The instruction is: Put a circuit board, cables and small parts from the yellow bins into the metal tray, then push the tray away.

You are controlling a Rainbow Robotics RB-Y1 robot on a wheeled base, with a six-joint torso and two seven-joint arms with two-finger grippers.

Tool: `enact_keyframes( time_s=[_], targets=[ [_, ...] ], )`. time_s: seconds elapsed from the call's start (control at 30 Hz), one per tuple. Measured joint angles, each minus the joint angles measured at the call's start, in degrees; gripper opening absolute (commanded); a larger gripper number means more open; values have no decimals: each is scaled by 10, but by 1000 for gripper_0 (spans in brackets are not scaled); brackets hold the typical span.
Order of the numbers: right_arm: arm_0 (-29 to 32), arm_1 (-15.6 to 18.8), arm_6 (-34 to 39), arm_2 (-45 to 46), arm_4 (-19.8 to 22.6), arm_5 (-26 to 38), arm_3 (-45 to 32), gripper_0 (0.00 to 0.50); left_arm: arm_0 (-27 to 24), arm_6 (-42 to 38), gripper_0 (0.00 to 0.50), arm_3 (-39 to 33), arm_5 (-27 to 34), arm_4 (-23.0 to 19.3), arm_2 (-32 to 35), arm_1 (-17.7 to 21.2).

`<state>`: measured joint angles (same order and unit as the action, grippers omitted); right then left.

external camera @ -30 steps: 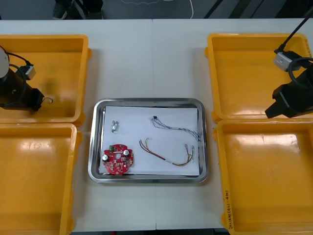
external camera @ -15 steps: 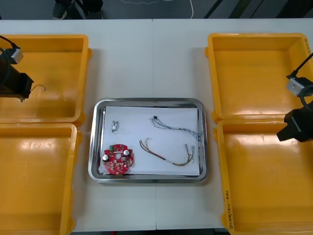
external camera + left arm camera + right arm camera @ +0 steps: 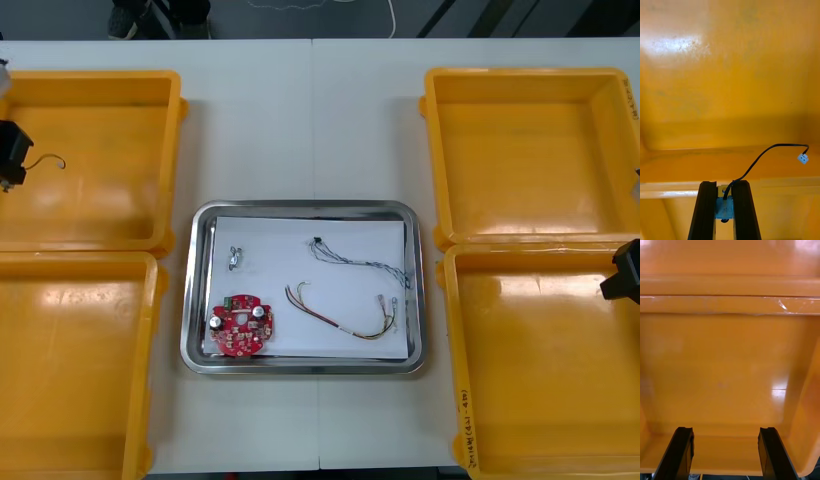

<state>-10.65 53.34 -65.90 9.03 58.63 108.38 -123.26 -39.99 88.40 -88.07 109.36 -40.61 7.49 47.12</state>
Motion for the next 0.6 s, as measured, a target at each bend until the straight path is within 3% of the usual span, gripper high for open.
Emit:
enact_keyframes(
  time_s=[0.27,0.6],
  targets=[
    [8,-35,19,0,-50,-1,-32,500,1,0,0,-67,1,-1,12,0],
    [9,-55,20,0,-52,-5,-40,500,1,-20,0,-141,2,-15,11,-25]
  ],
)
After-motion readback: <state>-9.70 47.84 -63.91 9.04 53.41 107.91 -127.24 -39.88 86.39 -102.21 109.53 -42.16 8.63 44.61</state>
